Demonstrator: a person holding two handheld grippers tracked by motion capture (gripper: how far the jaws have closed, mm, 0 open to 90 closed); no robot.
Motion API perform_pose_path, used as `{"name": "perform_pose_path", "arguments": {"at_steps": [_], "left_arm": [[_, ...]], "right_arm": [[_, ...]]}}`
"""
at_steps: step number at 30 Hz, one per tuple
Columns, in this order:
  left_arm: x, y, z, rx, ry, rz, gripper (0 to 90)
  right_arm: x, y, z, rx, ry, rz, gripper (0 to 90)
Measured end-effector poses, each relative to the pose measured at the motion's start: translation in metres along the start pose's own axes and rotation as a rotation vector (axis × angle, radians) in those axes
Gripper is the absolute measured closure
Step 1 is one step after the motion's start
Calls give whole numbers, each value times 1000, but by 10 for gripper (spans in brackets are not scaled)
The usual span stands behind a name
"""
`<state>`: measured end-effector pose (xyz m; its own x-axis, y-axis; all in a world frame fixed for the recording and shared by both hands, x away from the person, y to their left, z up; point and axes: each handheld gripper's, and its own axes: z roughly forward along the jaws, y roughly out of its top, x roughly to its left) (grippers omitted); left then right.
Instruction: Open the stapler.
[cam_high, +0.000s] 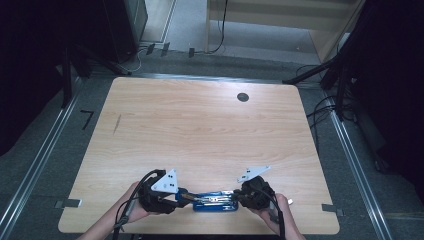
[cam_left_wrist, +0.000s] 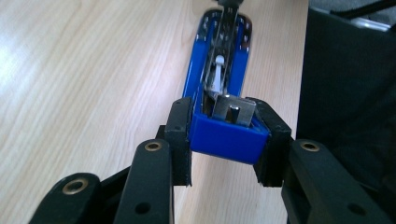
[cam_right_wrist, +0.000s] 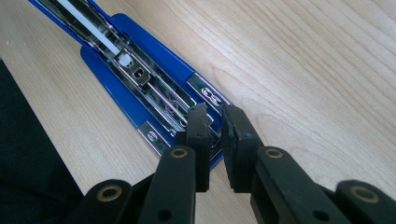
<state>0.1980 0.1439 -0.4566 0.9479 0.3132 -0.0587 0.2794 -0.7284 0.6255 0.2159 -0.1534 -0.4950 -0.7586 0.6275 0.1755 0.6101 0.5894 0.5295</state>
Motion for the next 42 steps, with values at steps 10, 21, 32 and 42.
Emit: {"name": "perform_pose_path", "arguments": {"at_steps": [10, 21, 32, 42], "left_arm": [[3, -3, 0, 8, -11, -2, 653], [5, 0, -1, 14, -19, 13, 653], [6, 0, -1, 15, -24, 14, 653], [6, 0, -1, 16, -23, 21, 653]], "right_arm": [[1, 2, 0, 19, -4, 9, 833], [6, 9, -5, -4, -33, -37, 826], [40, 25, -5, -78, -19, -148, 900], [61, 45, 12, -104, 43, -185, 900]]}}
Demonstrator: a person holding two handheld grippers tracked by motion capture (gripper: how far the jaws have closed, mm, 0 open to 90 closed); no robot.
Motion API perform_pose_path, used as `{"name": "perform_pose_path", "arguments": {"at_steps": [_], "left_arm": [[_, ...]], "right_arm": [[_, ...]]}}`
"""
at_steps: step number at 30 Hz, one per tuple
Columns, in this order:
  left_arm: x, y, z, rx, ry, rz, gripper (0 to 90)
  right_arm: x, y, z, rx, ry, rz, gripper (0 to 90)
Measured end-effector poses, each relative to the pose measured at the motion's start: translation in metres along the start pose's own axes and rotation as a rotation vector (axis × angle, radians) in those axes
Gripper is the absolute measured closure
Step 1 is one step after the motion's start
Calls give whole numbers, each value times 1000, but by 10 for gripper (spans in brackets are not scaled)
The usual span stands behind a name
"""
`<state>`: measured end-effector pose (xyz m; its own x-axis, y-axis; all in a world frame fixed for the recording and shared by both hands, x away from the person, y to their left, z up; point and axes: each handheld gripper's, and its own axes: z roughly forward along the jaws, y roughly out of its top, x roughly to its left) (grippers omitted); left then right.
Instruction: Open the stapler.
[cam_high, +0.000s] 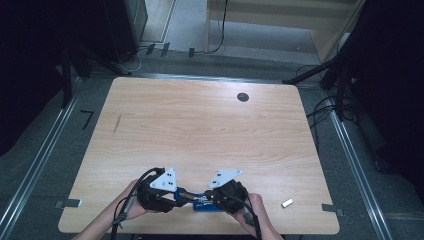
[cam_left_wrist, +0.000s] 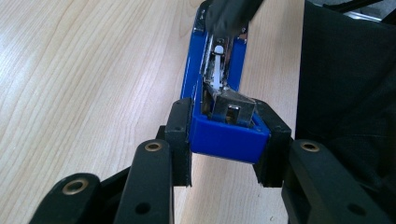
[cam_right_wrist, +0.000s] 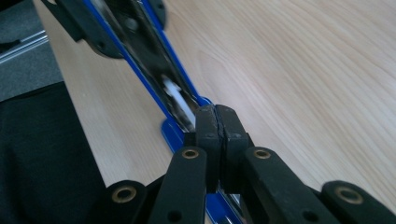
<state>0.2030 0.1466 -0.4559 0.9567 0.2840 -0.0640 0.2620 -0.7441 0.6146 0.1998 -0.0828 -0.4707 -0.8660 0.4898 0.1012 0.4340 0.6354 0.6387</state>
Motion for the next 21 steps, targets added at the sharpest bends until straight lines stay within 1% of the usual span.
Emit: {"name": "perform_pose_path", "arguments": {"at_steps": [3, 4, 5, 6, 7, 12, 18, 21], "left_arm": [[0, 0, 0, -1, 1, 2, 653], [0, 0, 0, 0, 1, 2, 653], [0, 0, 0, -2, 2, 2, 652], [0, 0, 0, 0, 3, 2, 651], [1, -1, 0, -1, 0, 3, 651], [2, -1, 1, -6, -3, -2, 649], [1, 0, 1, -1, 6, 14, 646], [1, 0, 1, 0, 5, 15, 646]], "right_arm": [[10, 8, 11, -9, 18, -33, 900], [12, 10, 13, -8, 28, -35, 900], [13, 11, 15, -10, 31, -54, 900], [15, 12, 16, -8, 33, -50, 900], [16, 13, 17, -16, 24, -58, 900], [16, 14, 17, -23, 29, -59, 897], [15, 13, 16, -29, 30, -56, 897], [15, 13, 16, -34, 33, -59, 897]]}}
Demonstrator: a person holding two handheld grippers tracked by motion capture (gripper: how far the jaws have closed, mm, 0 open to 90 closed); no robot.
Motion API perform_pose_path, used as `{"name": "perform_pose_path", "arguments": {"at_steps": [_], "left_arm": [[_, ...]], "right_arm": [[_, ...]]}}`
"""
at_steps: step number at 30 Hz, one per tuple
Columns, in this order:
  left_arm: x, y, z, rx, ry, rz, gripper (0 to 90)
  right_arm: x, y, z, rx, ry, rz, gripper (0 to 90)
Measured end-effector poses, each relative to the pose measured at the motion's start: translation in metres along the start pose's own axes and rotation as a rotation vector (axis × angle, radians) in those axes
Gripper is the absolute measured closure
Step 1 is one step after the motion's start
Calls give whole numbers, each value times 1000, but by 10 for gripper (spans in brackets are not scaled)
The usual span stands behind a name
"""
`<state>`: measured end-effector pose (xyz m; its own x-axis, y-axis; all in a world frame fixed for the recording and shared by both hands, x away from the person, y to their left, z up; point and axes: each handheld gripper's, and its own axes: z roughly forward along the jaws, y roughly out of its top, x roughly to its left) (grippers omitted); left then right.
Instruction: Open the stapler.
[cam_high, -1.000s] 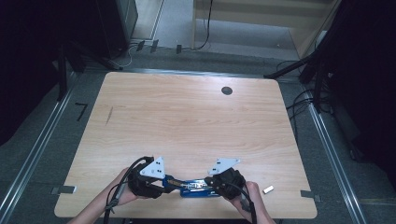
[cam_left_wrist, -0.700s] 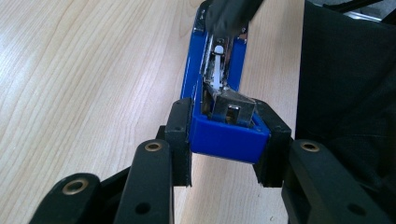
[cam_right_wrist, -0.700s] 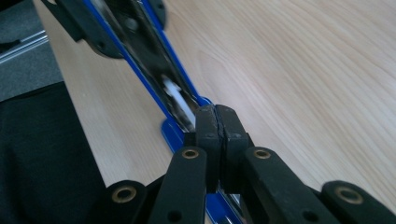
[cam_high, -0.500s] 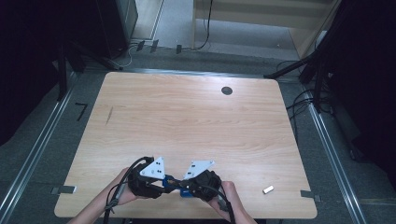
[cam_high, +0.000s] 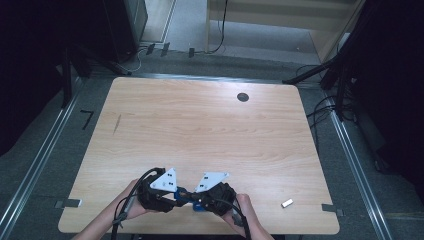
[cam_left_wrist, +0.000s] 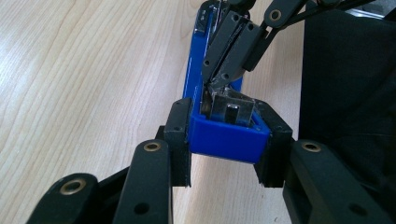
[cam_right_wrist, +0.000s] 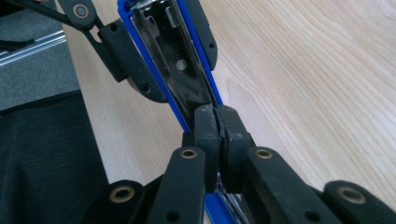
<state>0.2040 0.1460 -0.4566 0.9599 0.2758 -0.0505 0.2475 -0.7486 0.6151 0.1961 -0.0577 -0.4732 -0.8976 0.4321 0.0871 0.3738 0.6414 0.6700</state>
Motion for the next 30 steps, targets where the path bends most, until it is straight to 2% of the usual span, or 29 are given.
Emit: {"name": "perform_pose_path", "arguments": {"at_steps": [6, 11, 22, 30], "left_arm": [[0, 0, 1, 7, 4, 10, 641], [-3, 2, 1, 19, 28, 21, 628], [-4, 6, -7, -21, 52, 19, 611], [-4, 1, -7, -3, 39, 30, 642]], "right_arm": [[0, 0, 2, 26, -7, -15, 896], [-1, -2, 2, 42, -16, -15, 900], [1, -4, 6, 56, -14, -30, 900], [1, -4, 7, 68, -12, -33, 900]]}}
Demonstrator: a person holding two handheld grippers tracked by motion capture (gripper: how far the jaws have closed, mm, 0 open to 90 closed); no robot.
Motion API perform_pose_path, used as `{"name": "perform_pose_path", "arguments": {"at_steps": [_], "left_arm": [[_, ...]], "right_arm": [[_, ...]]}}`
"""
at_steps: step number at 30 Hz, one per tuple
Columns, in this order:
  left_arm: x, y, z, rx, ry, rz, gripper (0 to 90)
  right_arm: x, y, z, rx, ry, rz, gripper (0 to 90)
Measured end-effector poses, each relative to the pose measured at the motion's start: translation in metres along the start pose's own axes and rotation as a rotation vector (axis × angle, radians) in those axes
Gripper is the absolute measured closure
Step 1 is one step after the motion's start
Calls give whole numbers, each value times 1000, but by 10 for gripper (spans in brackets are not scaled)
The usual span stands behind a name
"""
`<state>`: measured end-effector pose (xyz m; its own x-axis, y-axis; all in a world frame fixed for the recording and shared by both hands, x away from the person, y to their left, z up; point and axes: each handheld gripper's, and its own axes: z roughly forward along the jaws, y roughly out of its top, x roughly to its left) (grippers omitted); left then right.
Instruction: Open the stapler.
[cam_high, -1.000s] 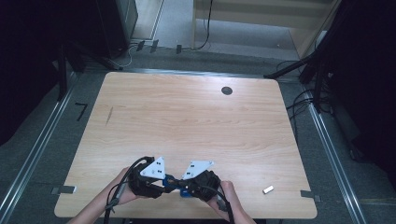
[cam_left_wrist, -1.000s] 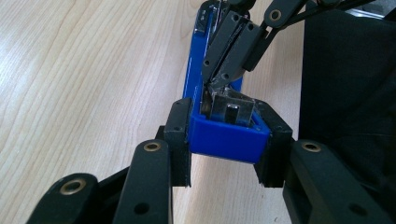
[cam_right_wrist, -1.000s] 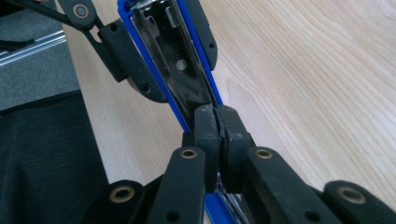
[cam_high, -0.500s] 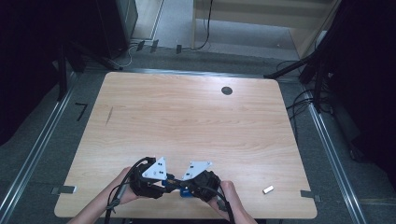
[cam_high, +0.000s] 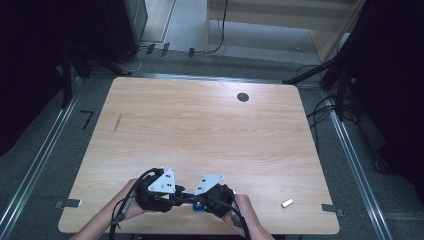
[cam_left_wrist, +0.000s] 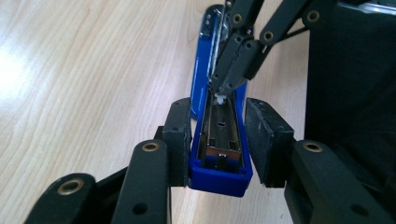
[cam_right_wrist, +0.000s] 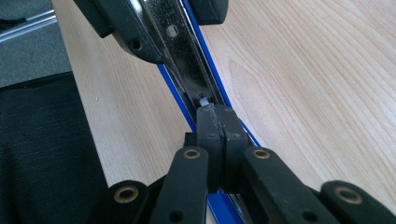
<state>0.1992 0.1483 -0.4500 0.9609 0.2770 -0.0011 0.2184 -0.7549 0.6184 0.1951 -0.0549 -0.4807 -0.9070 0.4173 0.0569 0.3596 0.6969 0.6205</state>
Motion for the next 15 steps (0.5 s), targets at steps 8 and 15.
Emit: {"name": "perform_pose_path", "arguments": {"at_steps": [8, 15], "left_arm": [[3, -6, 2, 31, -20, -8, 647], [4, -9, 4, 44, -26, -17, 647]], "right_arm": [[-2, -2, 1, 10, 12, 8, 900], [-17, -10, -3, 23, 2, 59, 894]]}}
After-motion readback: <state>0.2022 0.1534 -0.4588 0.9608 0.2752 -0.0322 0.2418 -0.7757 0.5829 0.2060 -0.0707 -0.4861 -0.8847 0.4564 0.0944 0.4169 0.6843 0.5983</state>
